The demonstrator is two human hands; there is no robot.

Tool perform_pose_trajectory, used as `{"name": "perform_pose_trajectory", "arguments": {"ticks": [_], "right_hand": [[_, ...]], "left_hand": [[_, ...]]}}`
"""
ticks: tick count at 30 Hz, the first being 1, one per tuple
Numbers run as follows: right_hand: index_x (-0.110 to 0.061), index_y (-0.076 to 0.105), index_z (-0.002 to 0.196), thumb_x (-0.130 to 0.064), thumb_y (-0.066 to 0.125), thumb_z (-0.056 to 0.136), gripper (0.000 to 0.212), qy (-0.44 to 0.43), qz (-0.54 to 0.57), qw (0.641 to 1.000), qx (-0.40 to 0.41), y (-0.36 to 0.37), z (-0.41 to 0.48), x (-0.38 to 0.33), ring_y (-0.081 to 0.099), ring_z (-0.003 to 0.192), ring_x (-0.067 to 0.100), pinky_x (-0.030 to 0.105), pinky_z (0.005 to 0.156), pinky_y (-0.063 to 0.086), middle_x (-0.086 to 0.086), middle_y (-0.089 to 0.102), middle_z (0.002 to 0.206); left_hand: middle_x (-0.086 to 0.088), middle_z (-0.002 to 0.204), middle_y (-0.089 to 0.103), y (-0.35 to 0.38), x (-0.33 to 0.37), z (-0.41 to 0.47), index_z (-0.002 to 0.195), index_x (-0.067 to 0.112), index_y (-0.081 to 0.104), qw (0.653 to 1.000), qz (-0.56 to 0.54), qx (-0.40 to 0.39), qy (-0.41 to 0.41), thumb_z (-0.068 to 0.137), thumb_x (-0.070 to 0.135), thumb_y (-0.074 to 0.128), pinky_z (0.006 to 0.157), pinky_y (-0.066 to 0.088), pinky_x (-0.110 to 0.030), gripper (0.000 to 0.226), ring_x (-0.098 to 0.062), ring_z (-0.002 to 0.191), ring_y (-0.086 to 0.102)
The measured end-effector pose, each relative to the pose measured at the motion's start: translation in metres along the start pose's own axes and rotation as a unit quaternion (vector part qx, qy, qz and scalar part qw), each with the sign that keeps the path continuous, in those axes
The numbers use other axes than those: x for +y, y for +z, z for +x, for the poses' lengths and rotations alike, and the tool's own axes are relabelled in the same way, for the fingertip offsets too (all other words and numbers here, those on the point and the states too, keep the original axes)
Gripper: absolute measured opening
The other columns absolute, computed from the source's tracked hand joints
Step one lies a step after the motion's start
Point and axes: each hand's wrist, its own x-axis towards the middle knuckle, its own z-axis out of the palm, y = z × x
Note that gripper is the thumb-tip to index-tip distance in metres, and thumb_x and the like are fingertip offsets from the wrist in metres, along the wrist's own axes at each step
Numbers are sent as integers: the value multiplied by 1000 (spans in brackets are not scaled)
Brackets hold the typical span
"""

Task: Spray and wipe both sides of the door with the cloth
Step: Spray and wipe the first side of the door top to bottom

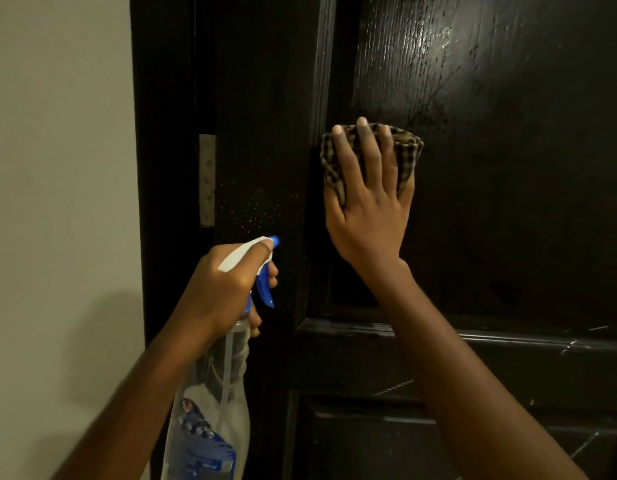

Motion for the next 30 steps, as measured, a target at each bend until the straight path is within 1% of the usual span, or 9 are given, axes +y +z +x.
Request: {"name": "perform_pose_trajectory", "arguments": {"ticks": [3, 7, 12, 15, 17, 21, 23, 27, 30], "right_hand": [[-29, 31, 159, -44, 43, 99, 63, -52, -38, 998, -19, 6, -28, -6, 11, 156, 21, 55, 121, 17, 1, 22, 168], [-27, 29, 160, -45, 44, 98, 66, -58, -35, 996, -54, 15, -101, -10, 8, 157, 21, 56, 121, 16, 0, 18, 169], [-30, 30, 159, -47, 46, 97, 66, -99, -35, 989, -103, 17, -184, -5, 13, 156, 19, 56, 118, 22, -5, 15, 169], [-31, 30, 159, -46, 45, 97, 65, -77, -30, 993, -90, 18, -173, -6, 12, 156, 17, 51, 122, 16, -5, 14, 169], [-32, 28, 158, -45, 46, 96, 66, -39, -16, 997, -68, 18, -151, -12, 7, 157, 15, 49, 122, 12, -5, 17, 168], [-33, 27, 159, -44, 45, 95, 67, 57, 60, 996, -31, 14, -88, -27, -5, 155, 8, 48, 123, 6, -6, 15, 168], [-34, 25, 159, -45, 44, 97, 66, 76, 81, 993, -25, 13, -59, -33, -5, 155, 8, 48, 123, 5, -6, 13, 168], [-32, 25, 160, -45, 42, 100, 64, 43, 99, 994, -17, 13, -16, -49, 3, 156, 16, 48, 124, 4, -3, 15, 169], [-31, 24, 161, -46, 40, 102, 63, -49, 62, 996, -38, 21, -3, -69, 4, 157, 20, 52, 124, 7, 0, 15, 170]], "left_hand": [[-10, 86, 72, -10, -5, 1, 87, 8, 68, 999, -2, 40, 21, 102, 43, 45, 47, 51, -36, 44, -27, 42, 55], [-7, 85, 74, -14, -4, 2, 85, 10, 70, 998, 6, 63, 25, 102, 43, 46, 45, 52, -37, 44, -30, 42, 54], [-6, 85, 74, -15, 2, 0, 87, 8, 69, 998, 12, 56, 40, 103, 38, 43, 44, 52, -36, 43, -29, 39, 54], [-7, 85, 74, -16, 2, -2, 87, 7, 69, 999, 10, 42, 30, 103, 38, 43, 44, 51, -36, 43, -29, 39, 54], [-8, 86, 74, -18, 1, -5, 87, 7, 69, 999, 5, 37, 23, 103, 38, 44, 44, 51, -36, 43, -29, 39, 54], [-9, 89, 73, -24, -3, -8, 88, 7, 69, 1000, 5, 26, 10, 103, 40, 44, 49, 53, -39, 44, -29, 42, 54], [-11, 88, 73, -29, -5, -8, 87, 7, 68, 1000, 7, 19, 3, 103, 41, 43, 50, 52, -40, 46, -30, 42, 54], [-15, 81, 70, -43, -7, -11, 84, 5, 66, 999, 6, 40, -10, 101, 46, 46, 48, 51, -38, 50, -29, 41, 53], [-13, 77, 70, -56, -13, -15, 80, 7, 67, 996, 3, 85, 13, 96, 52, 51, 46, 49, -37, 50, -31, 40, 53]]}}
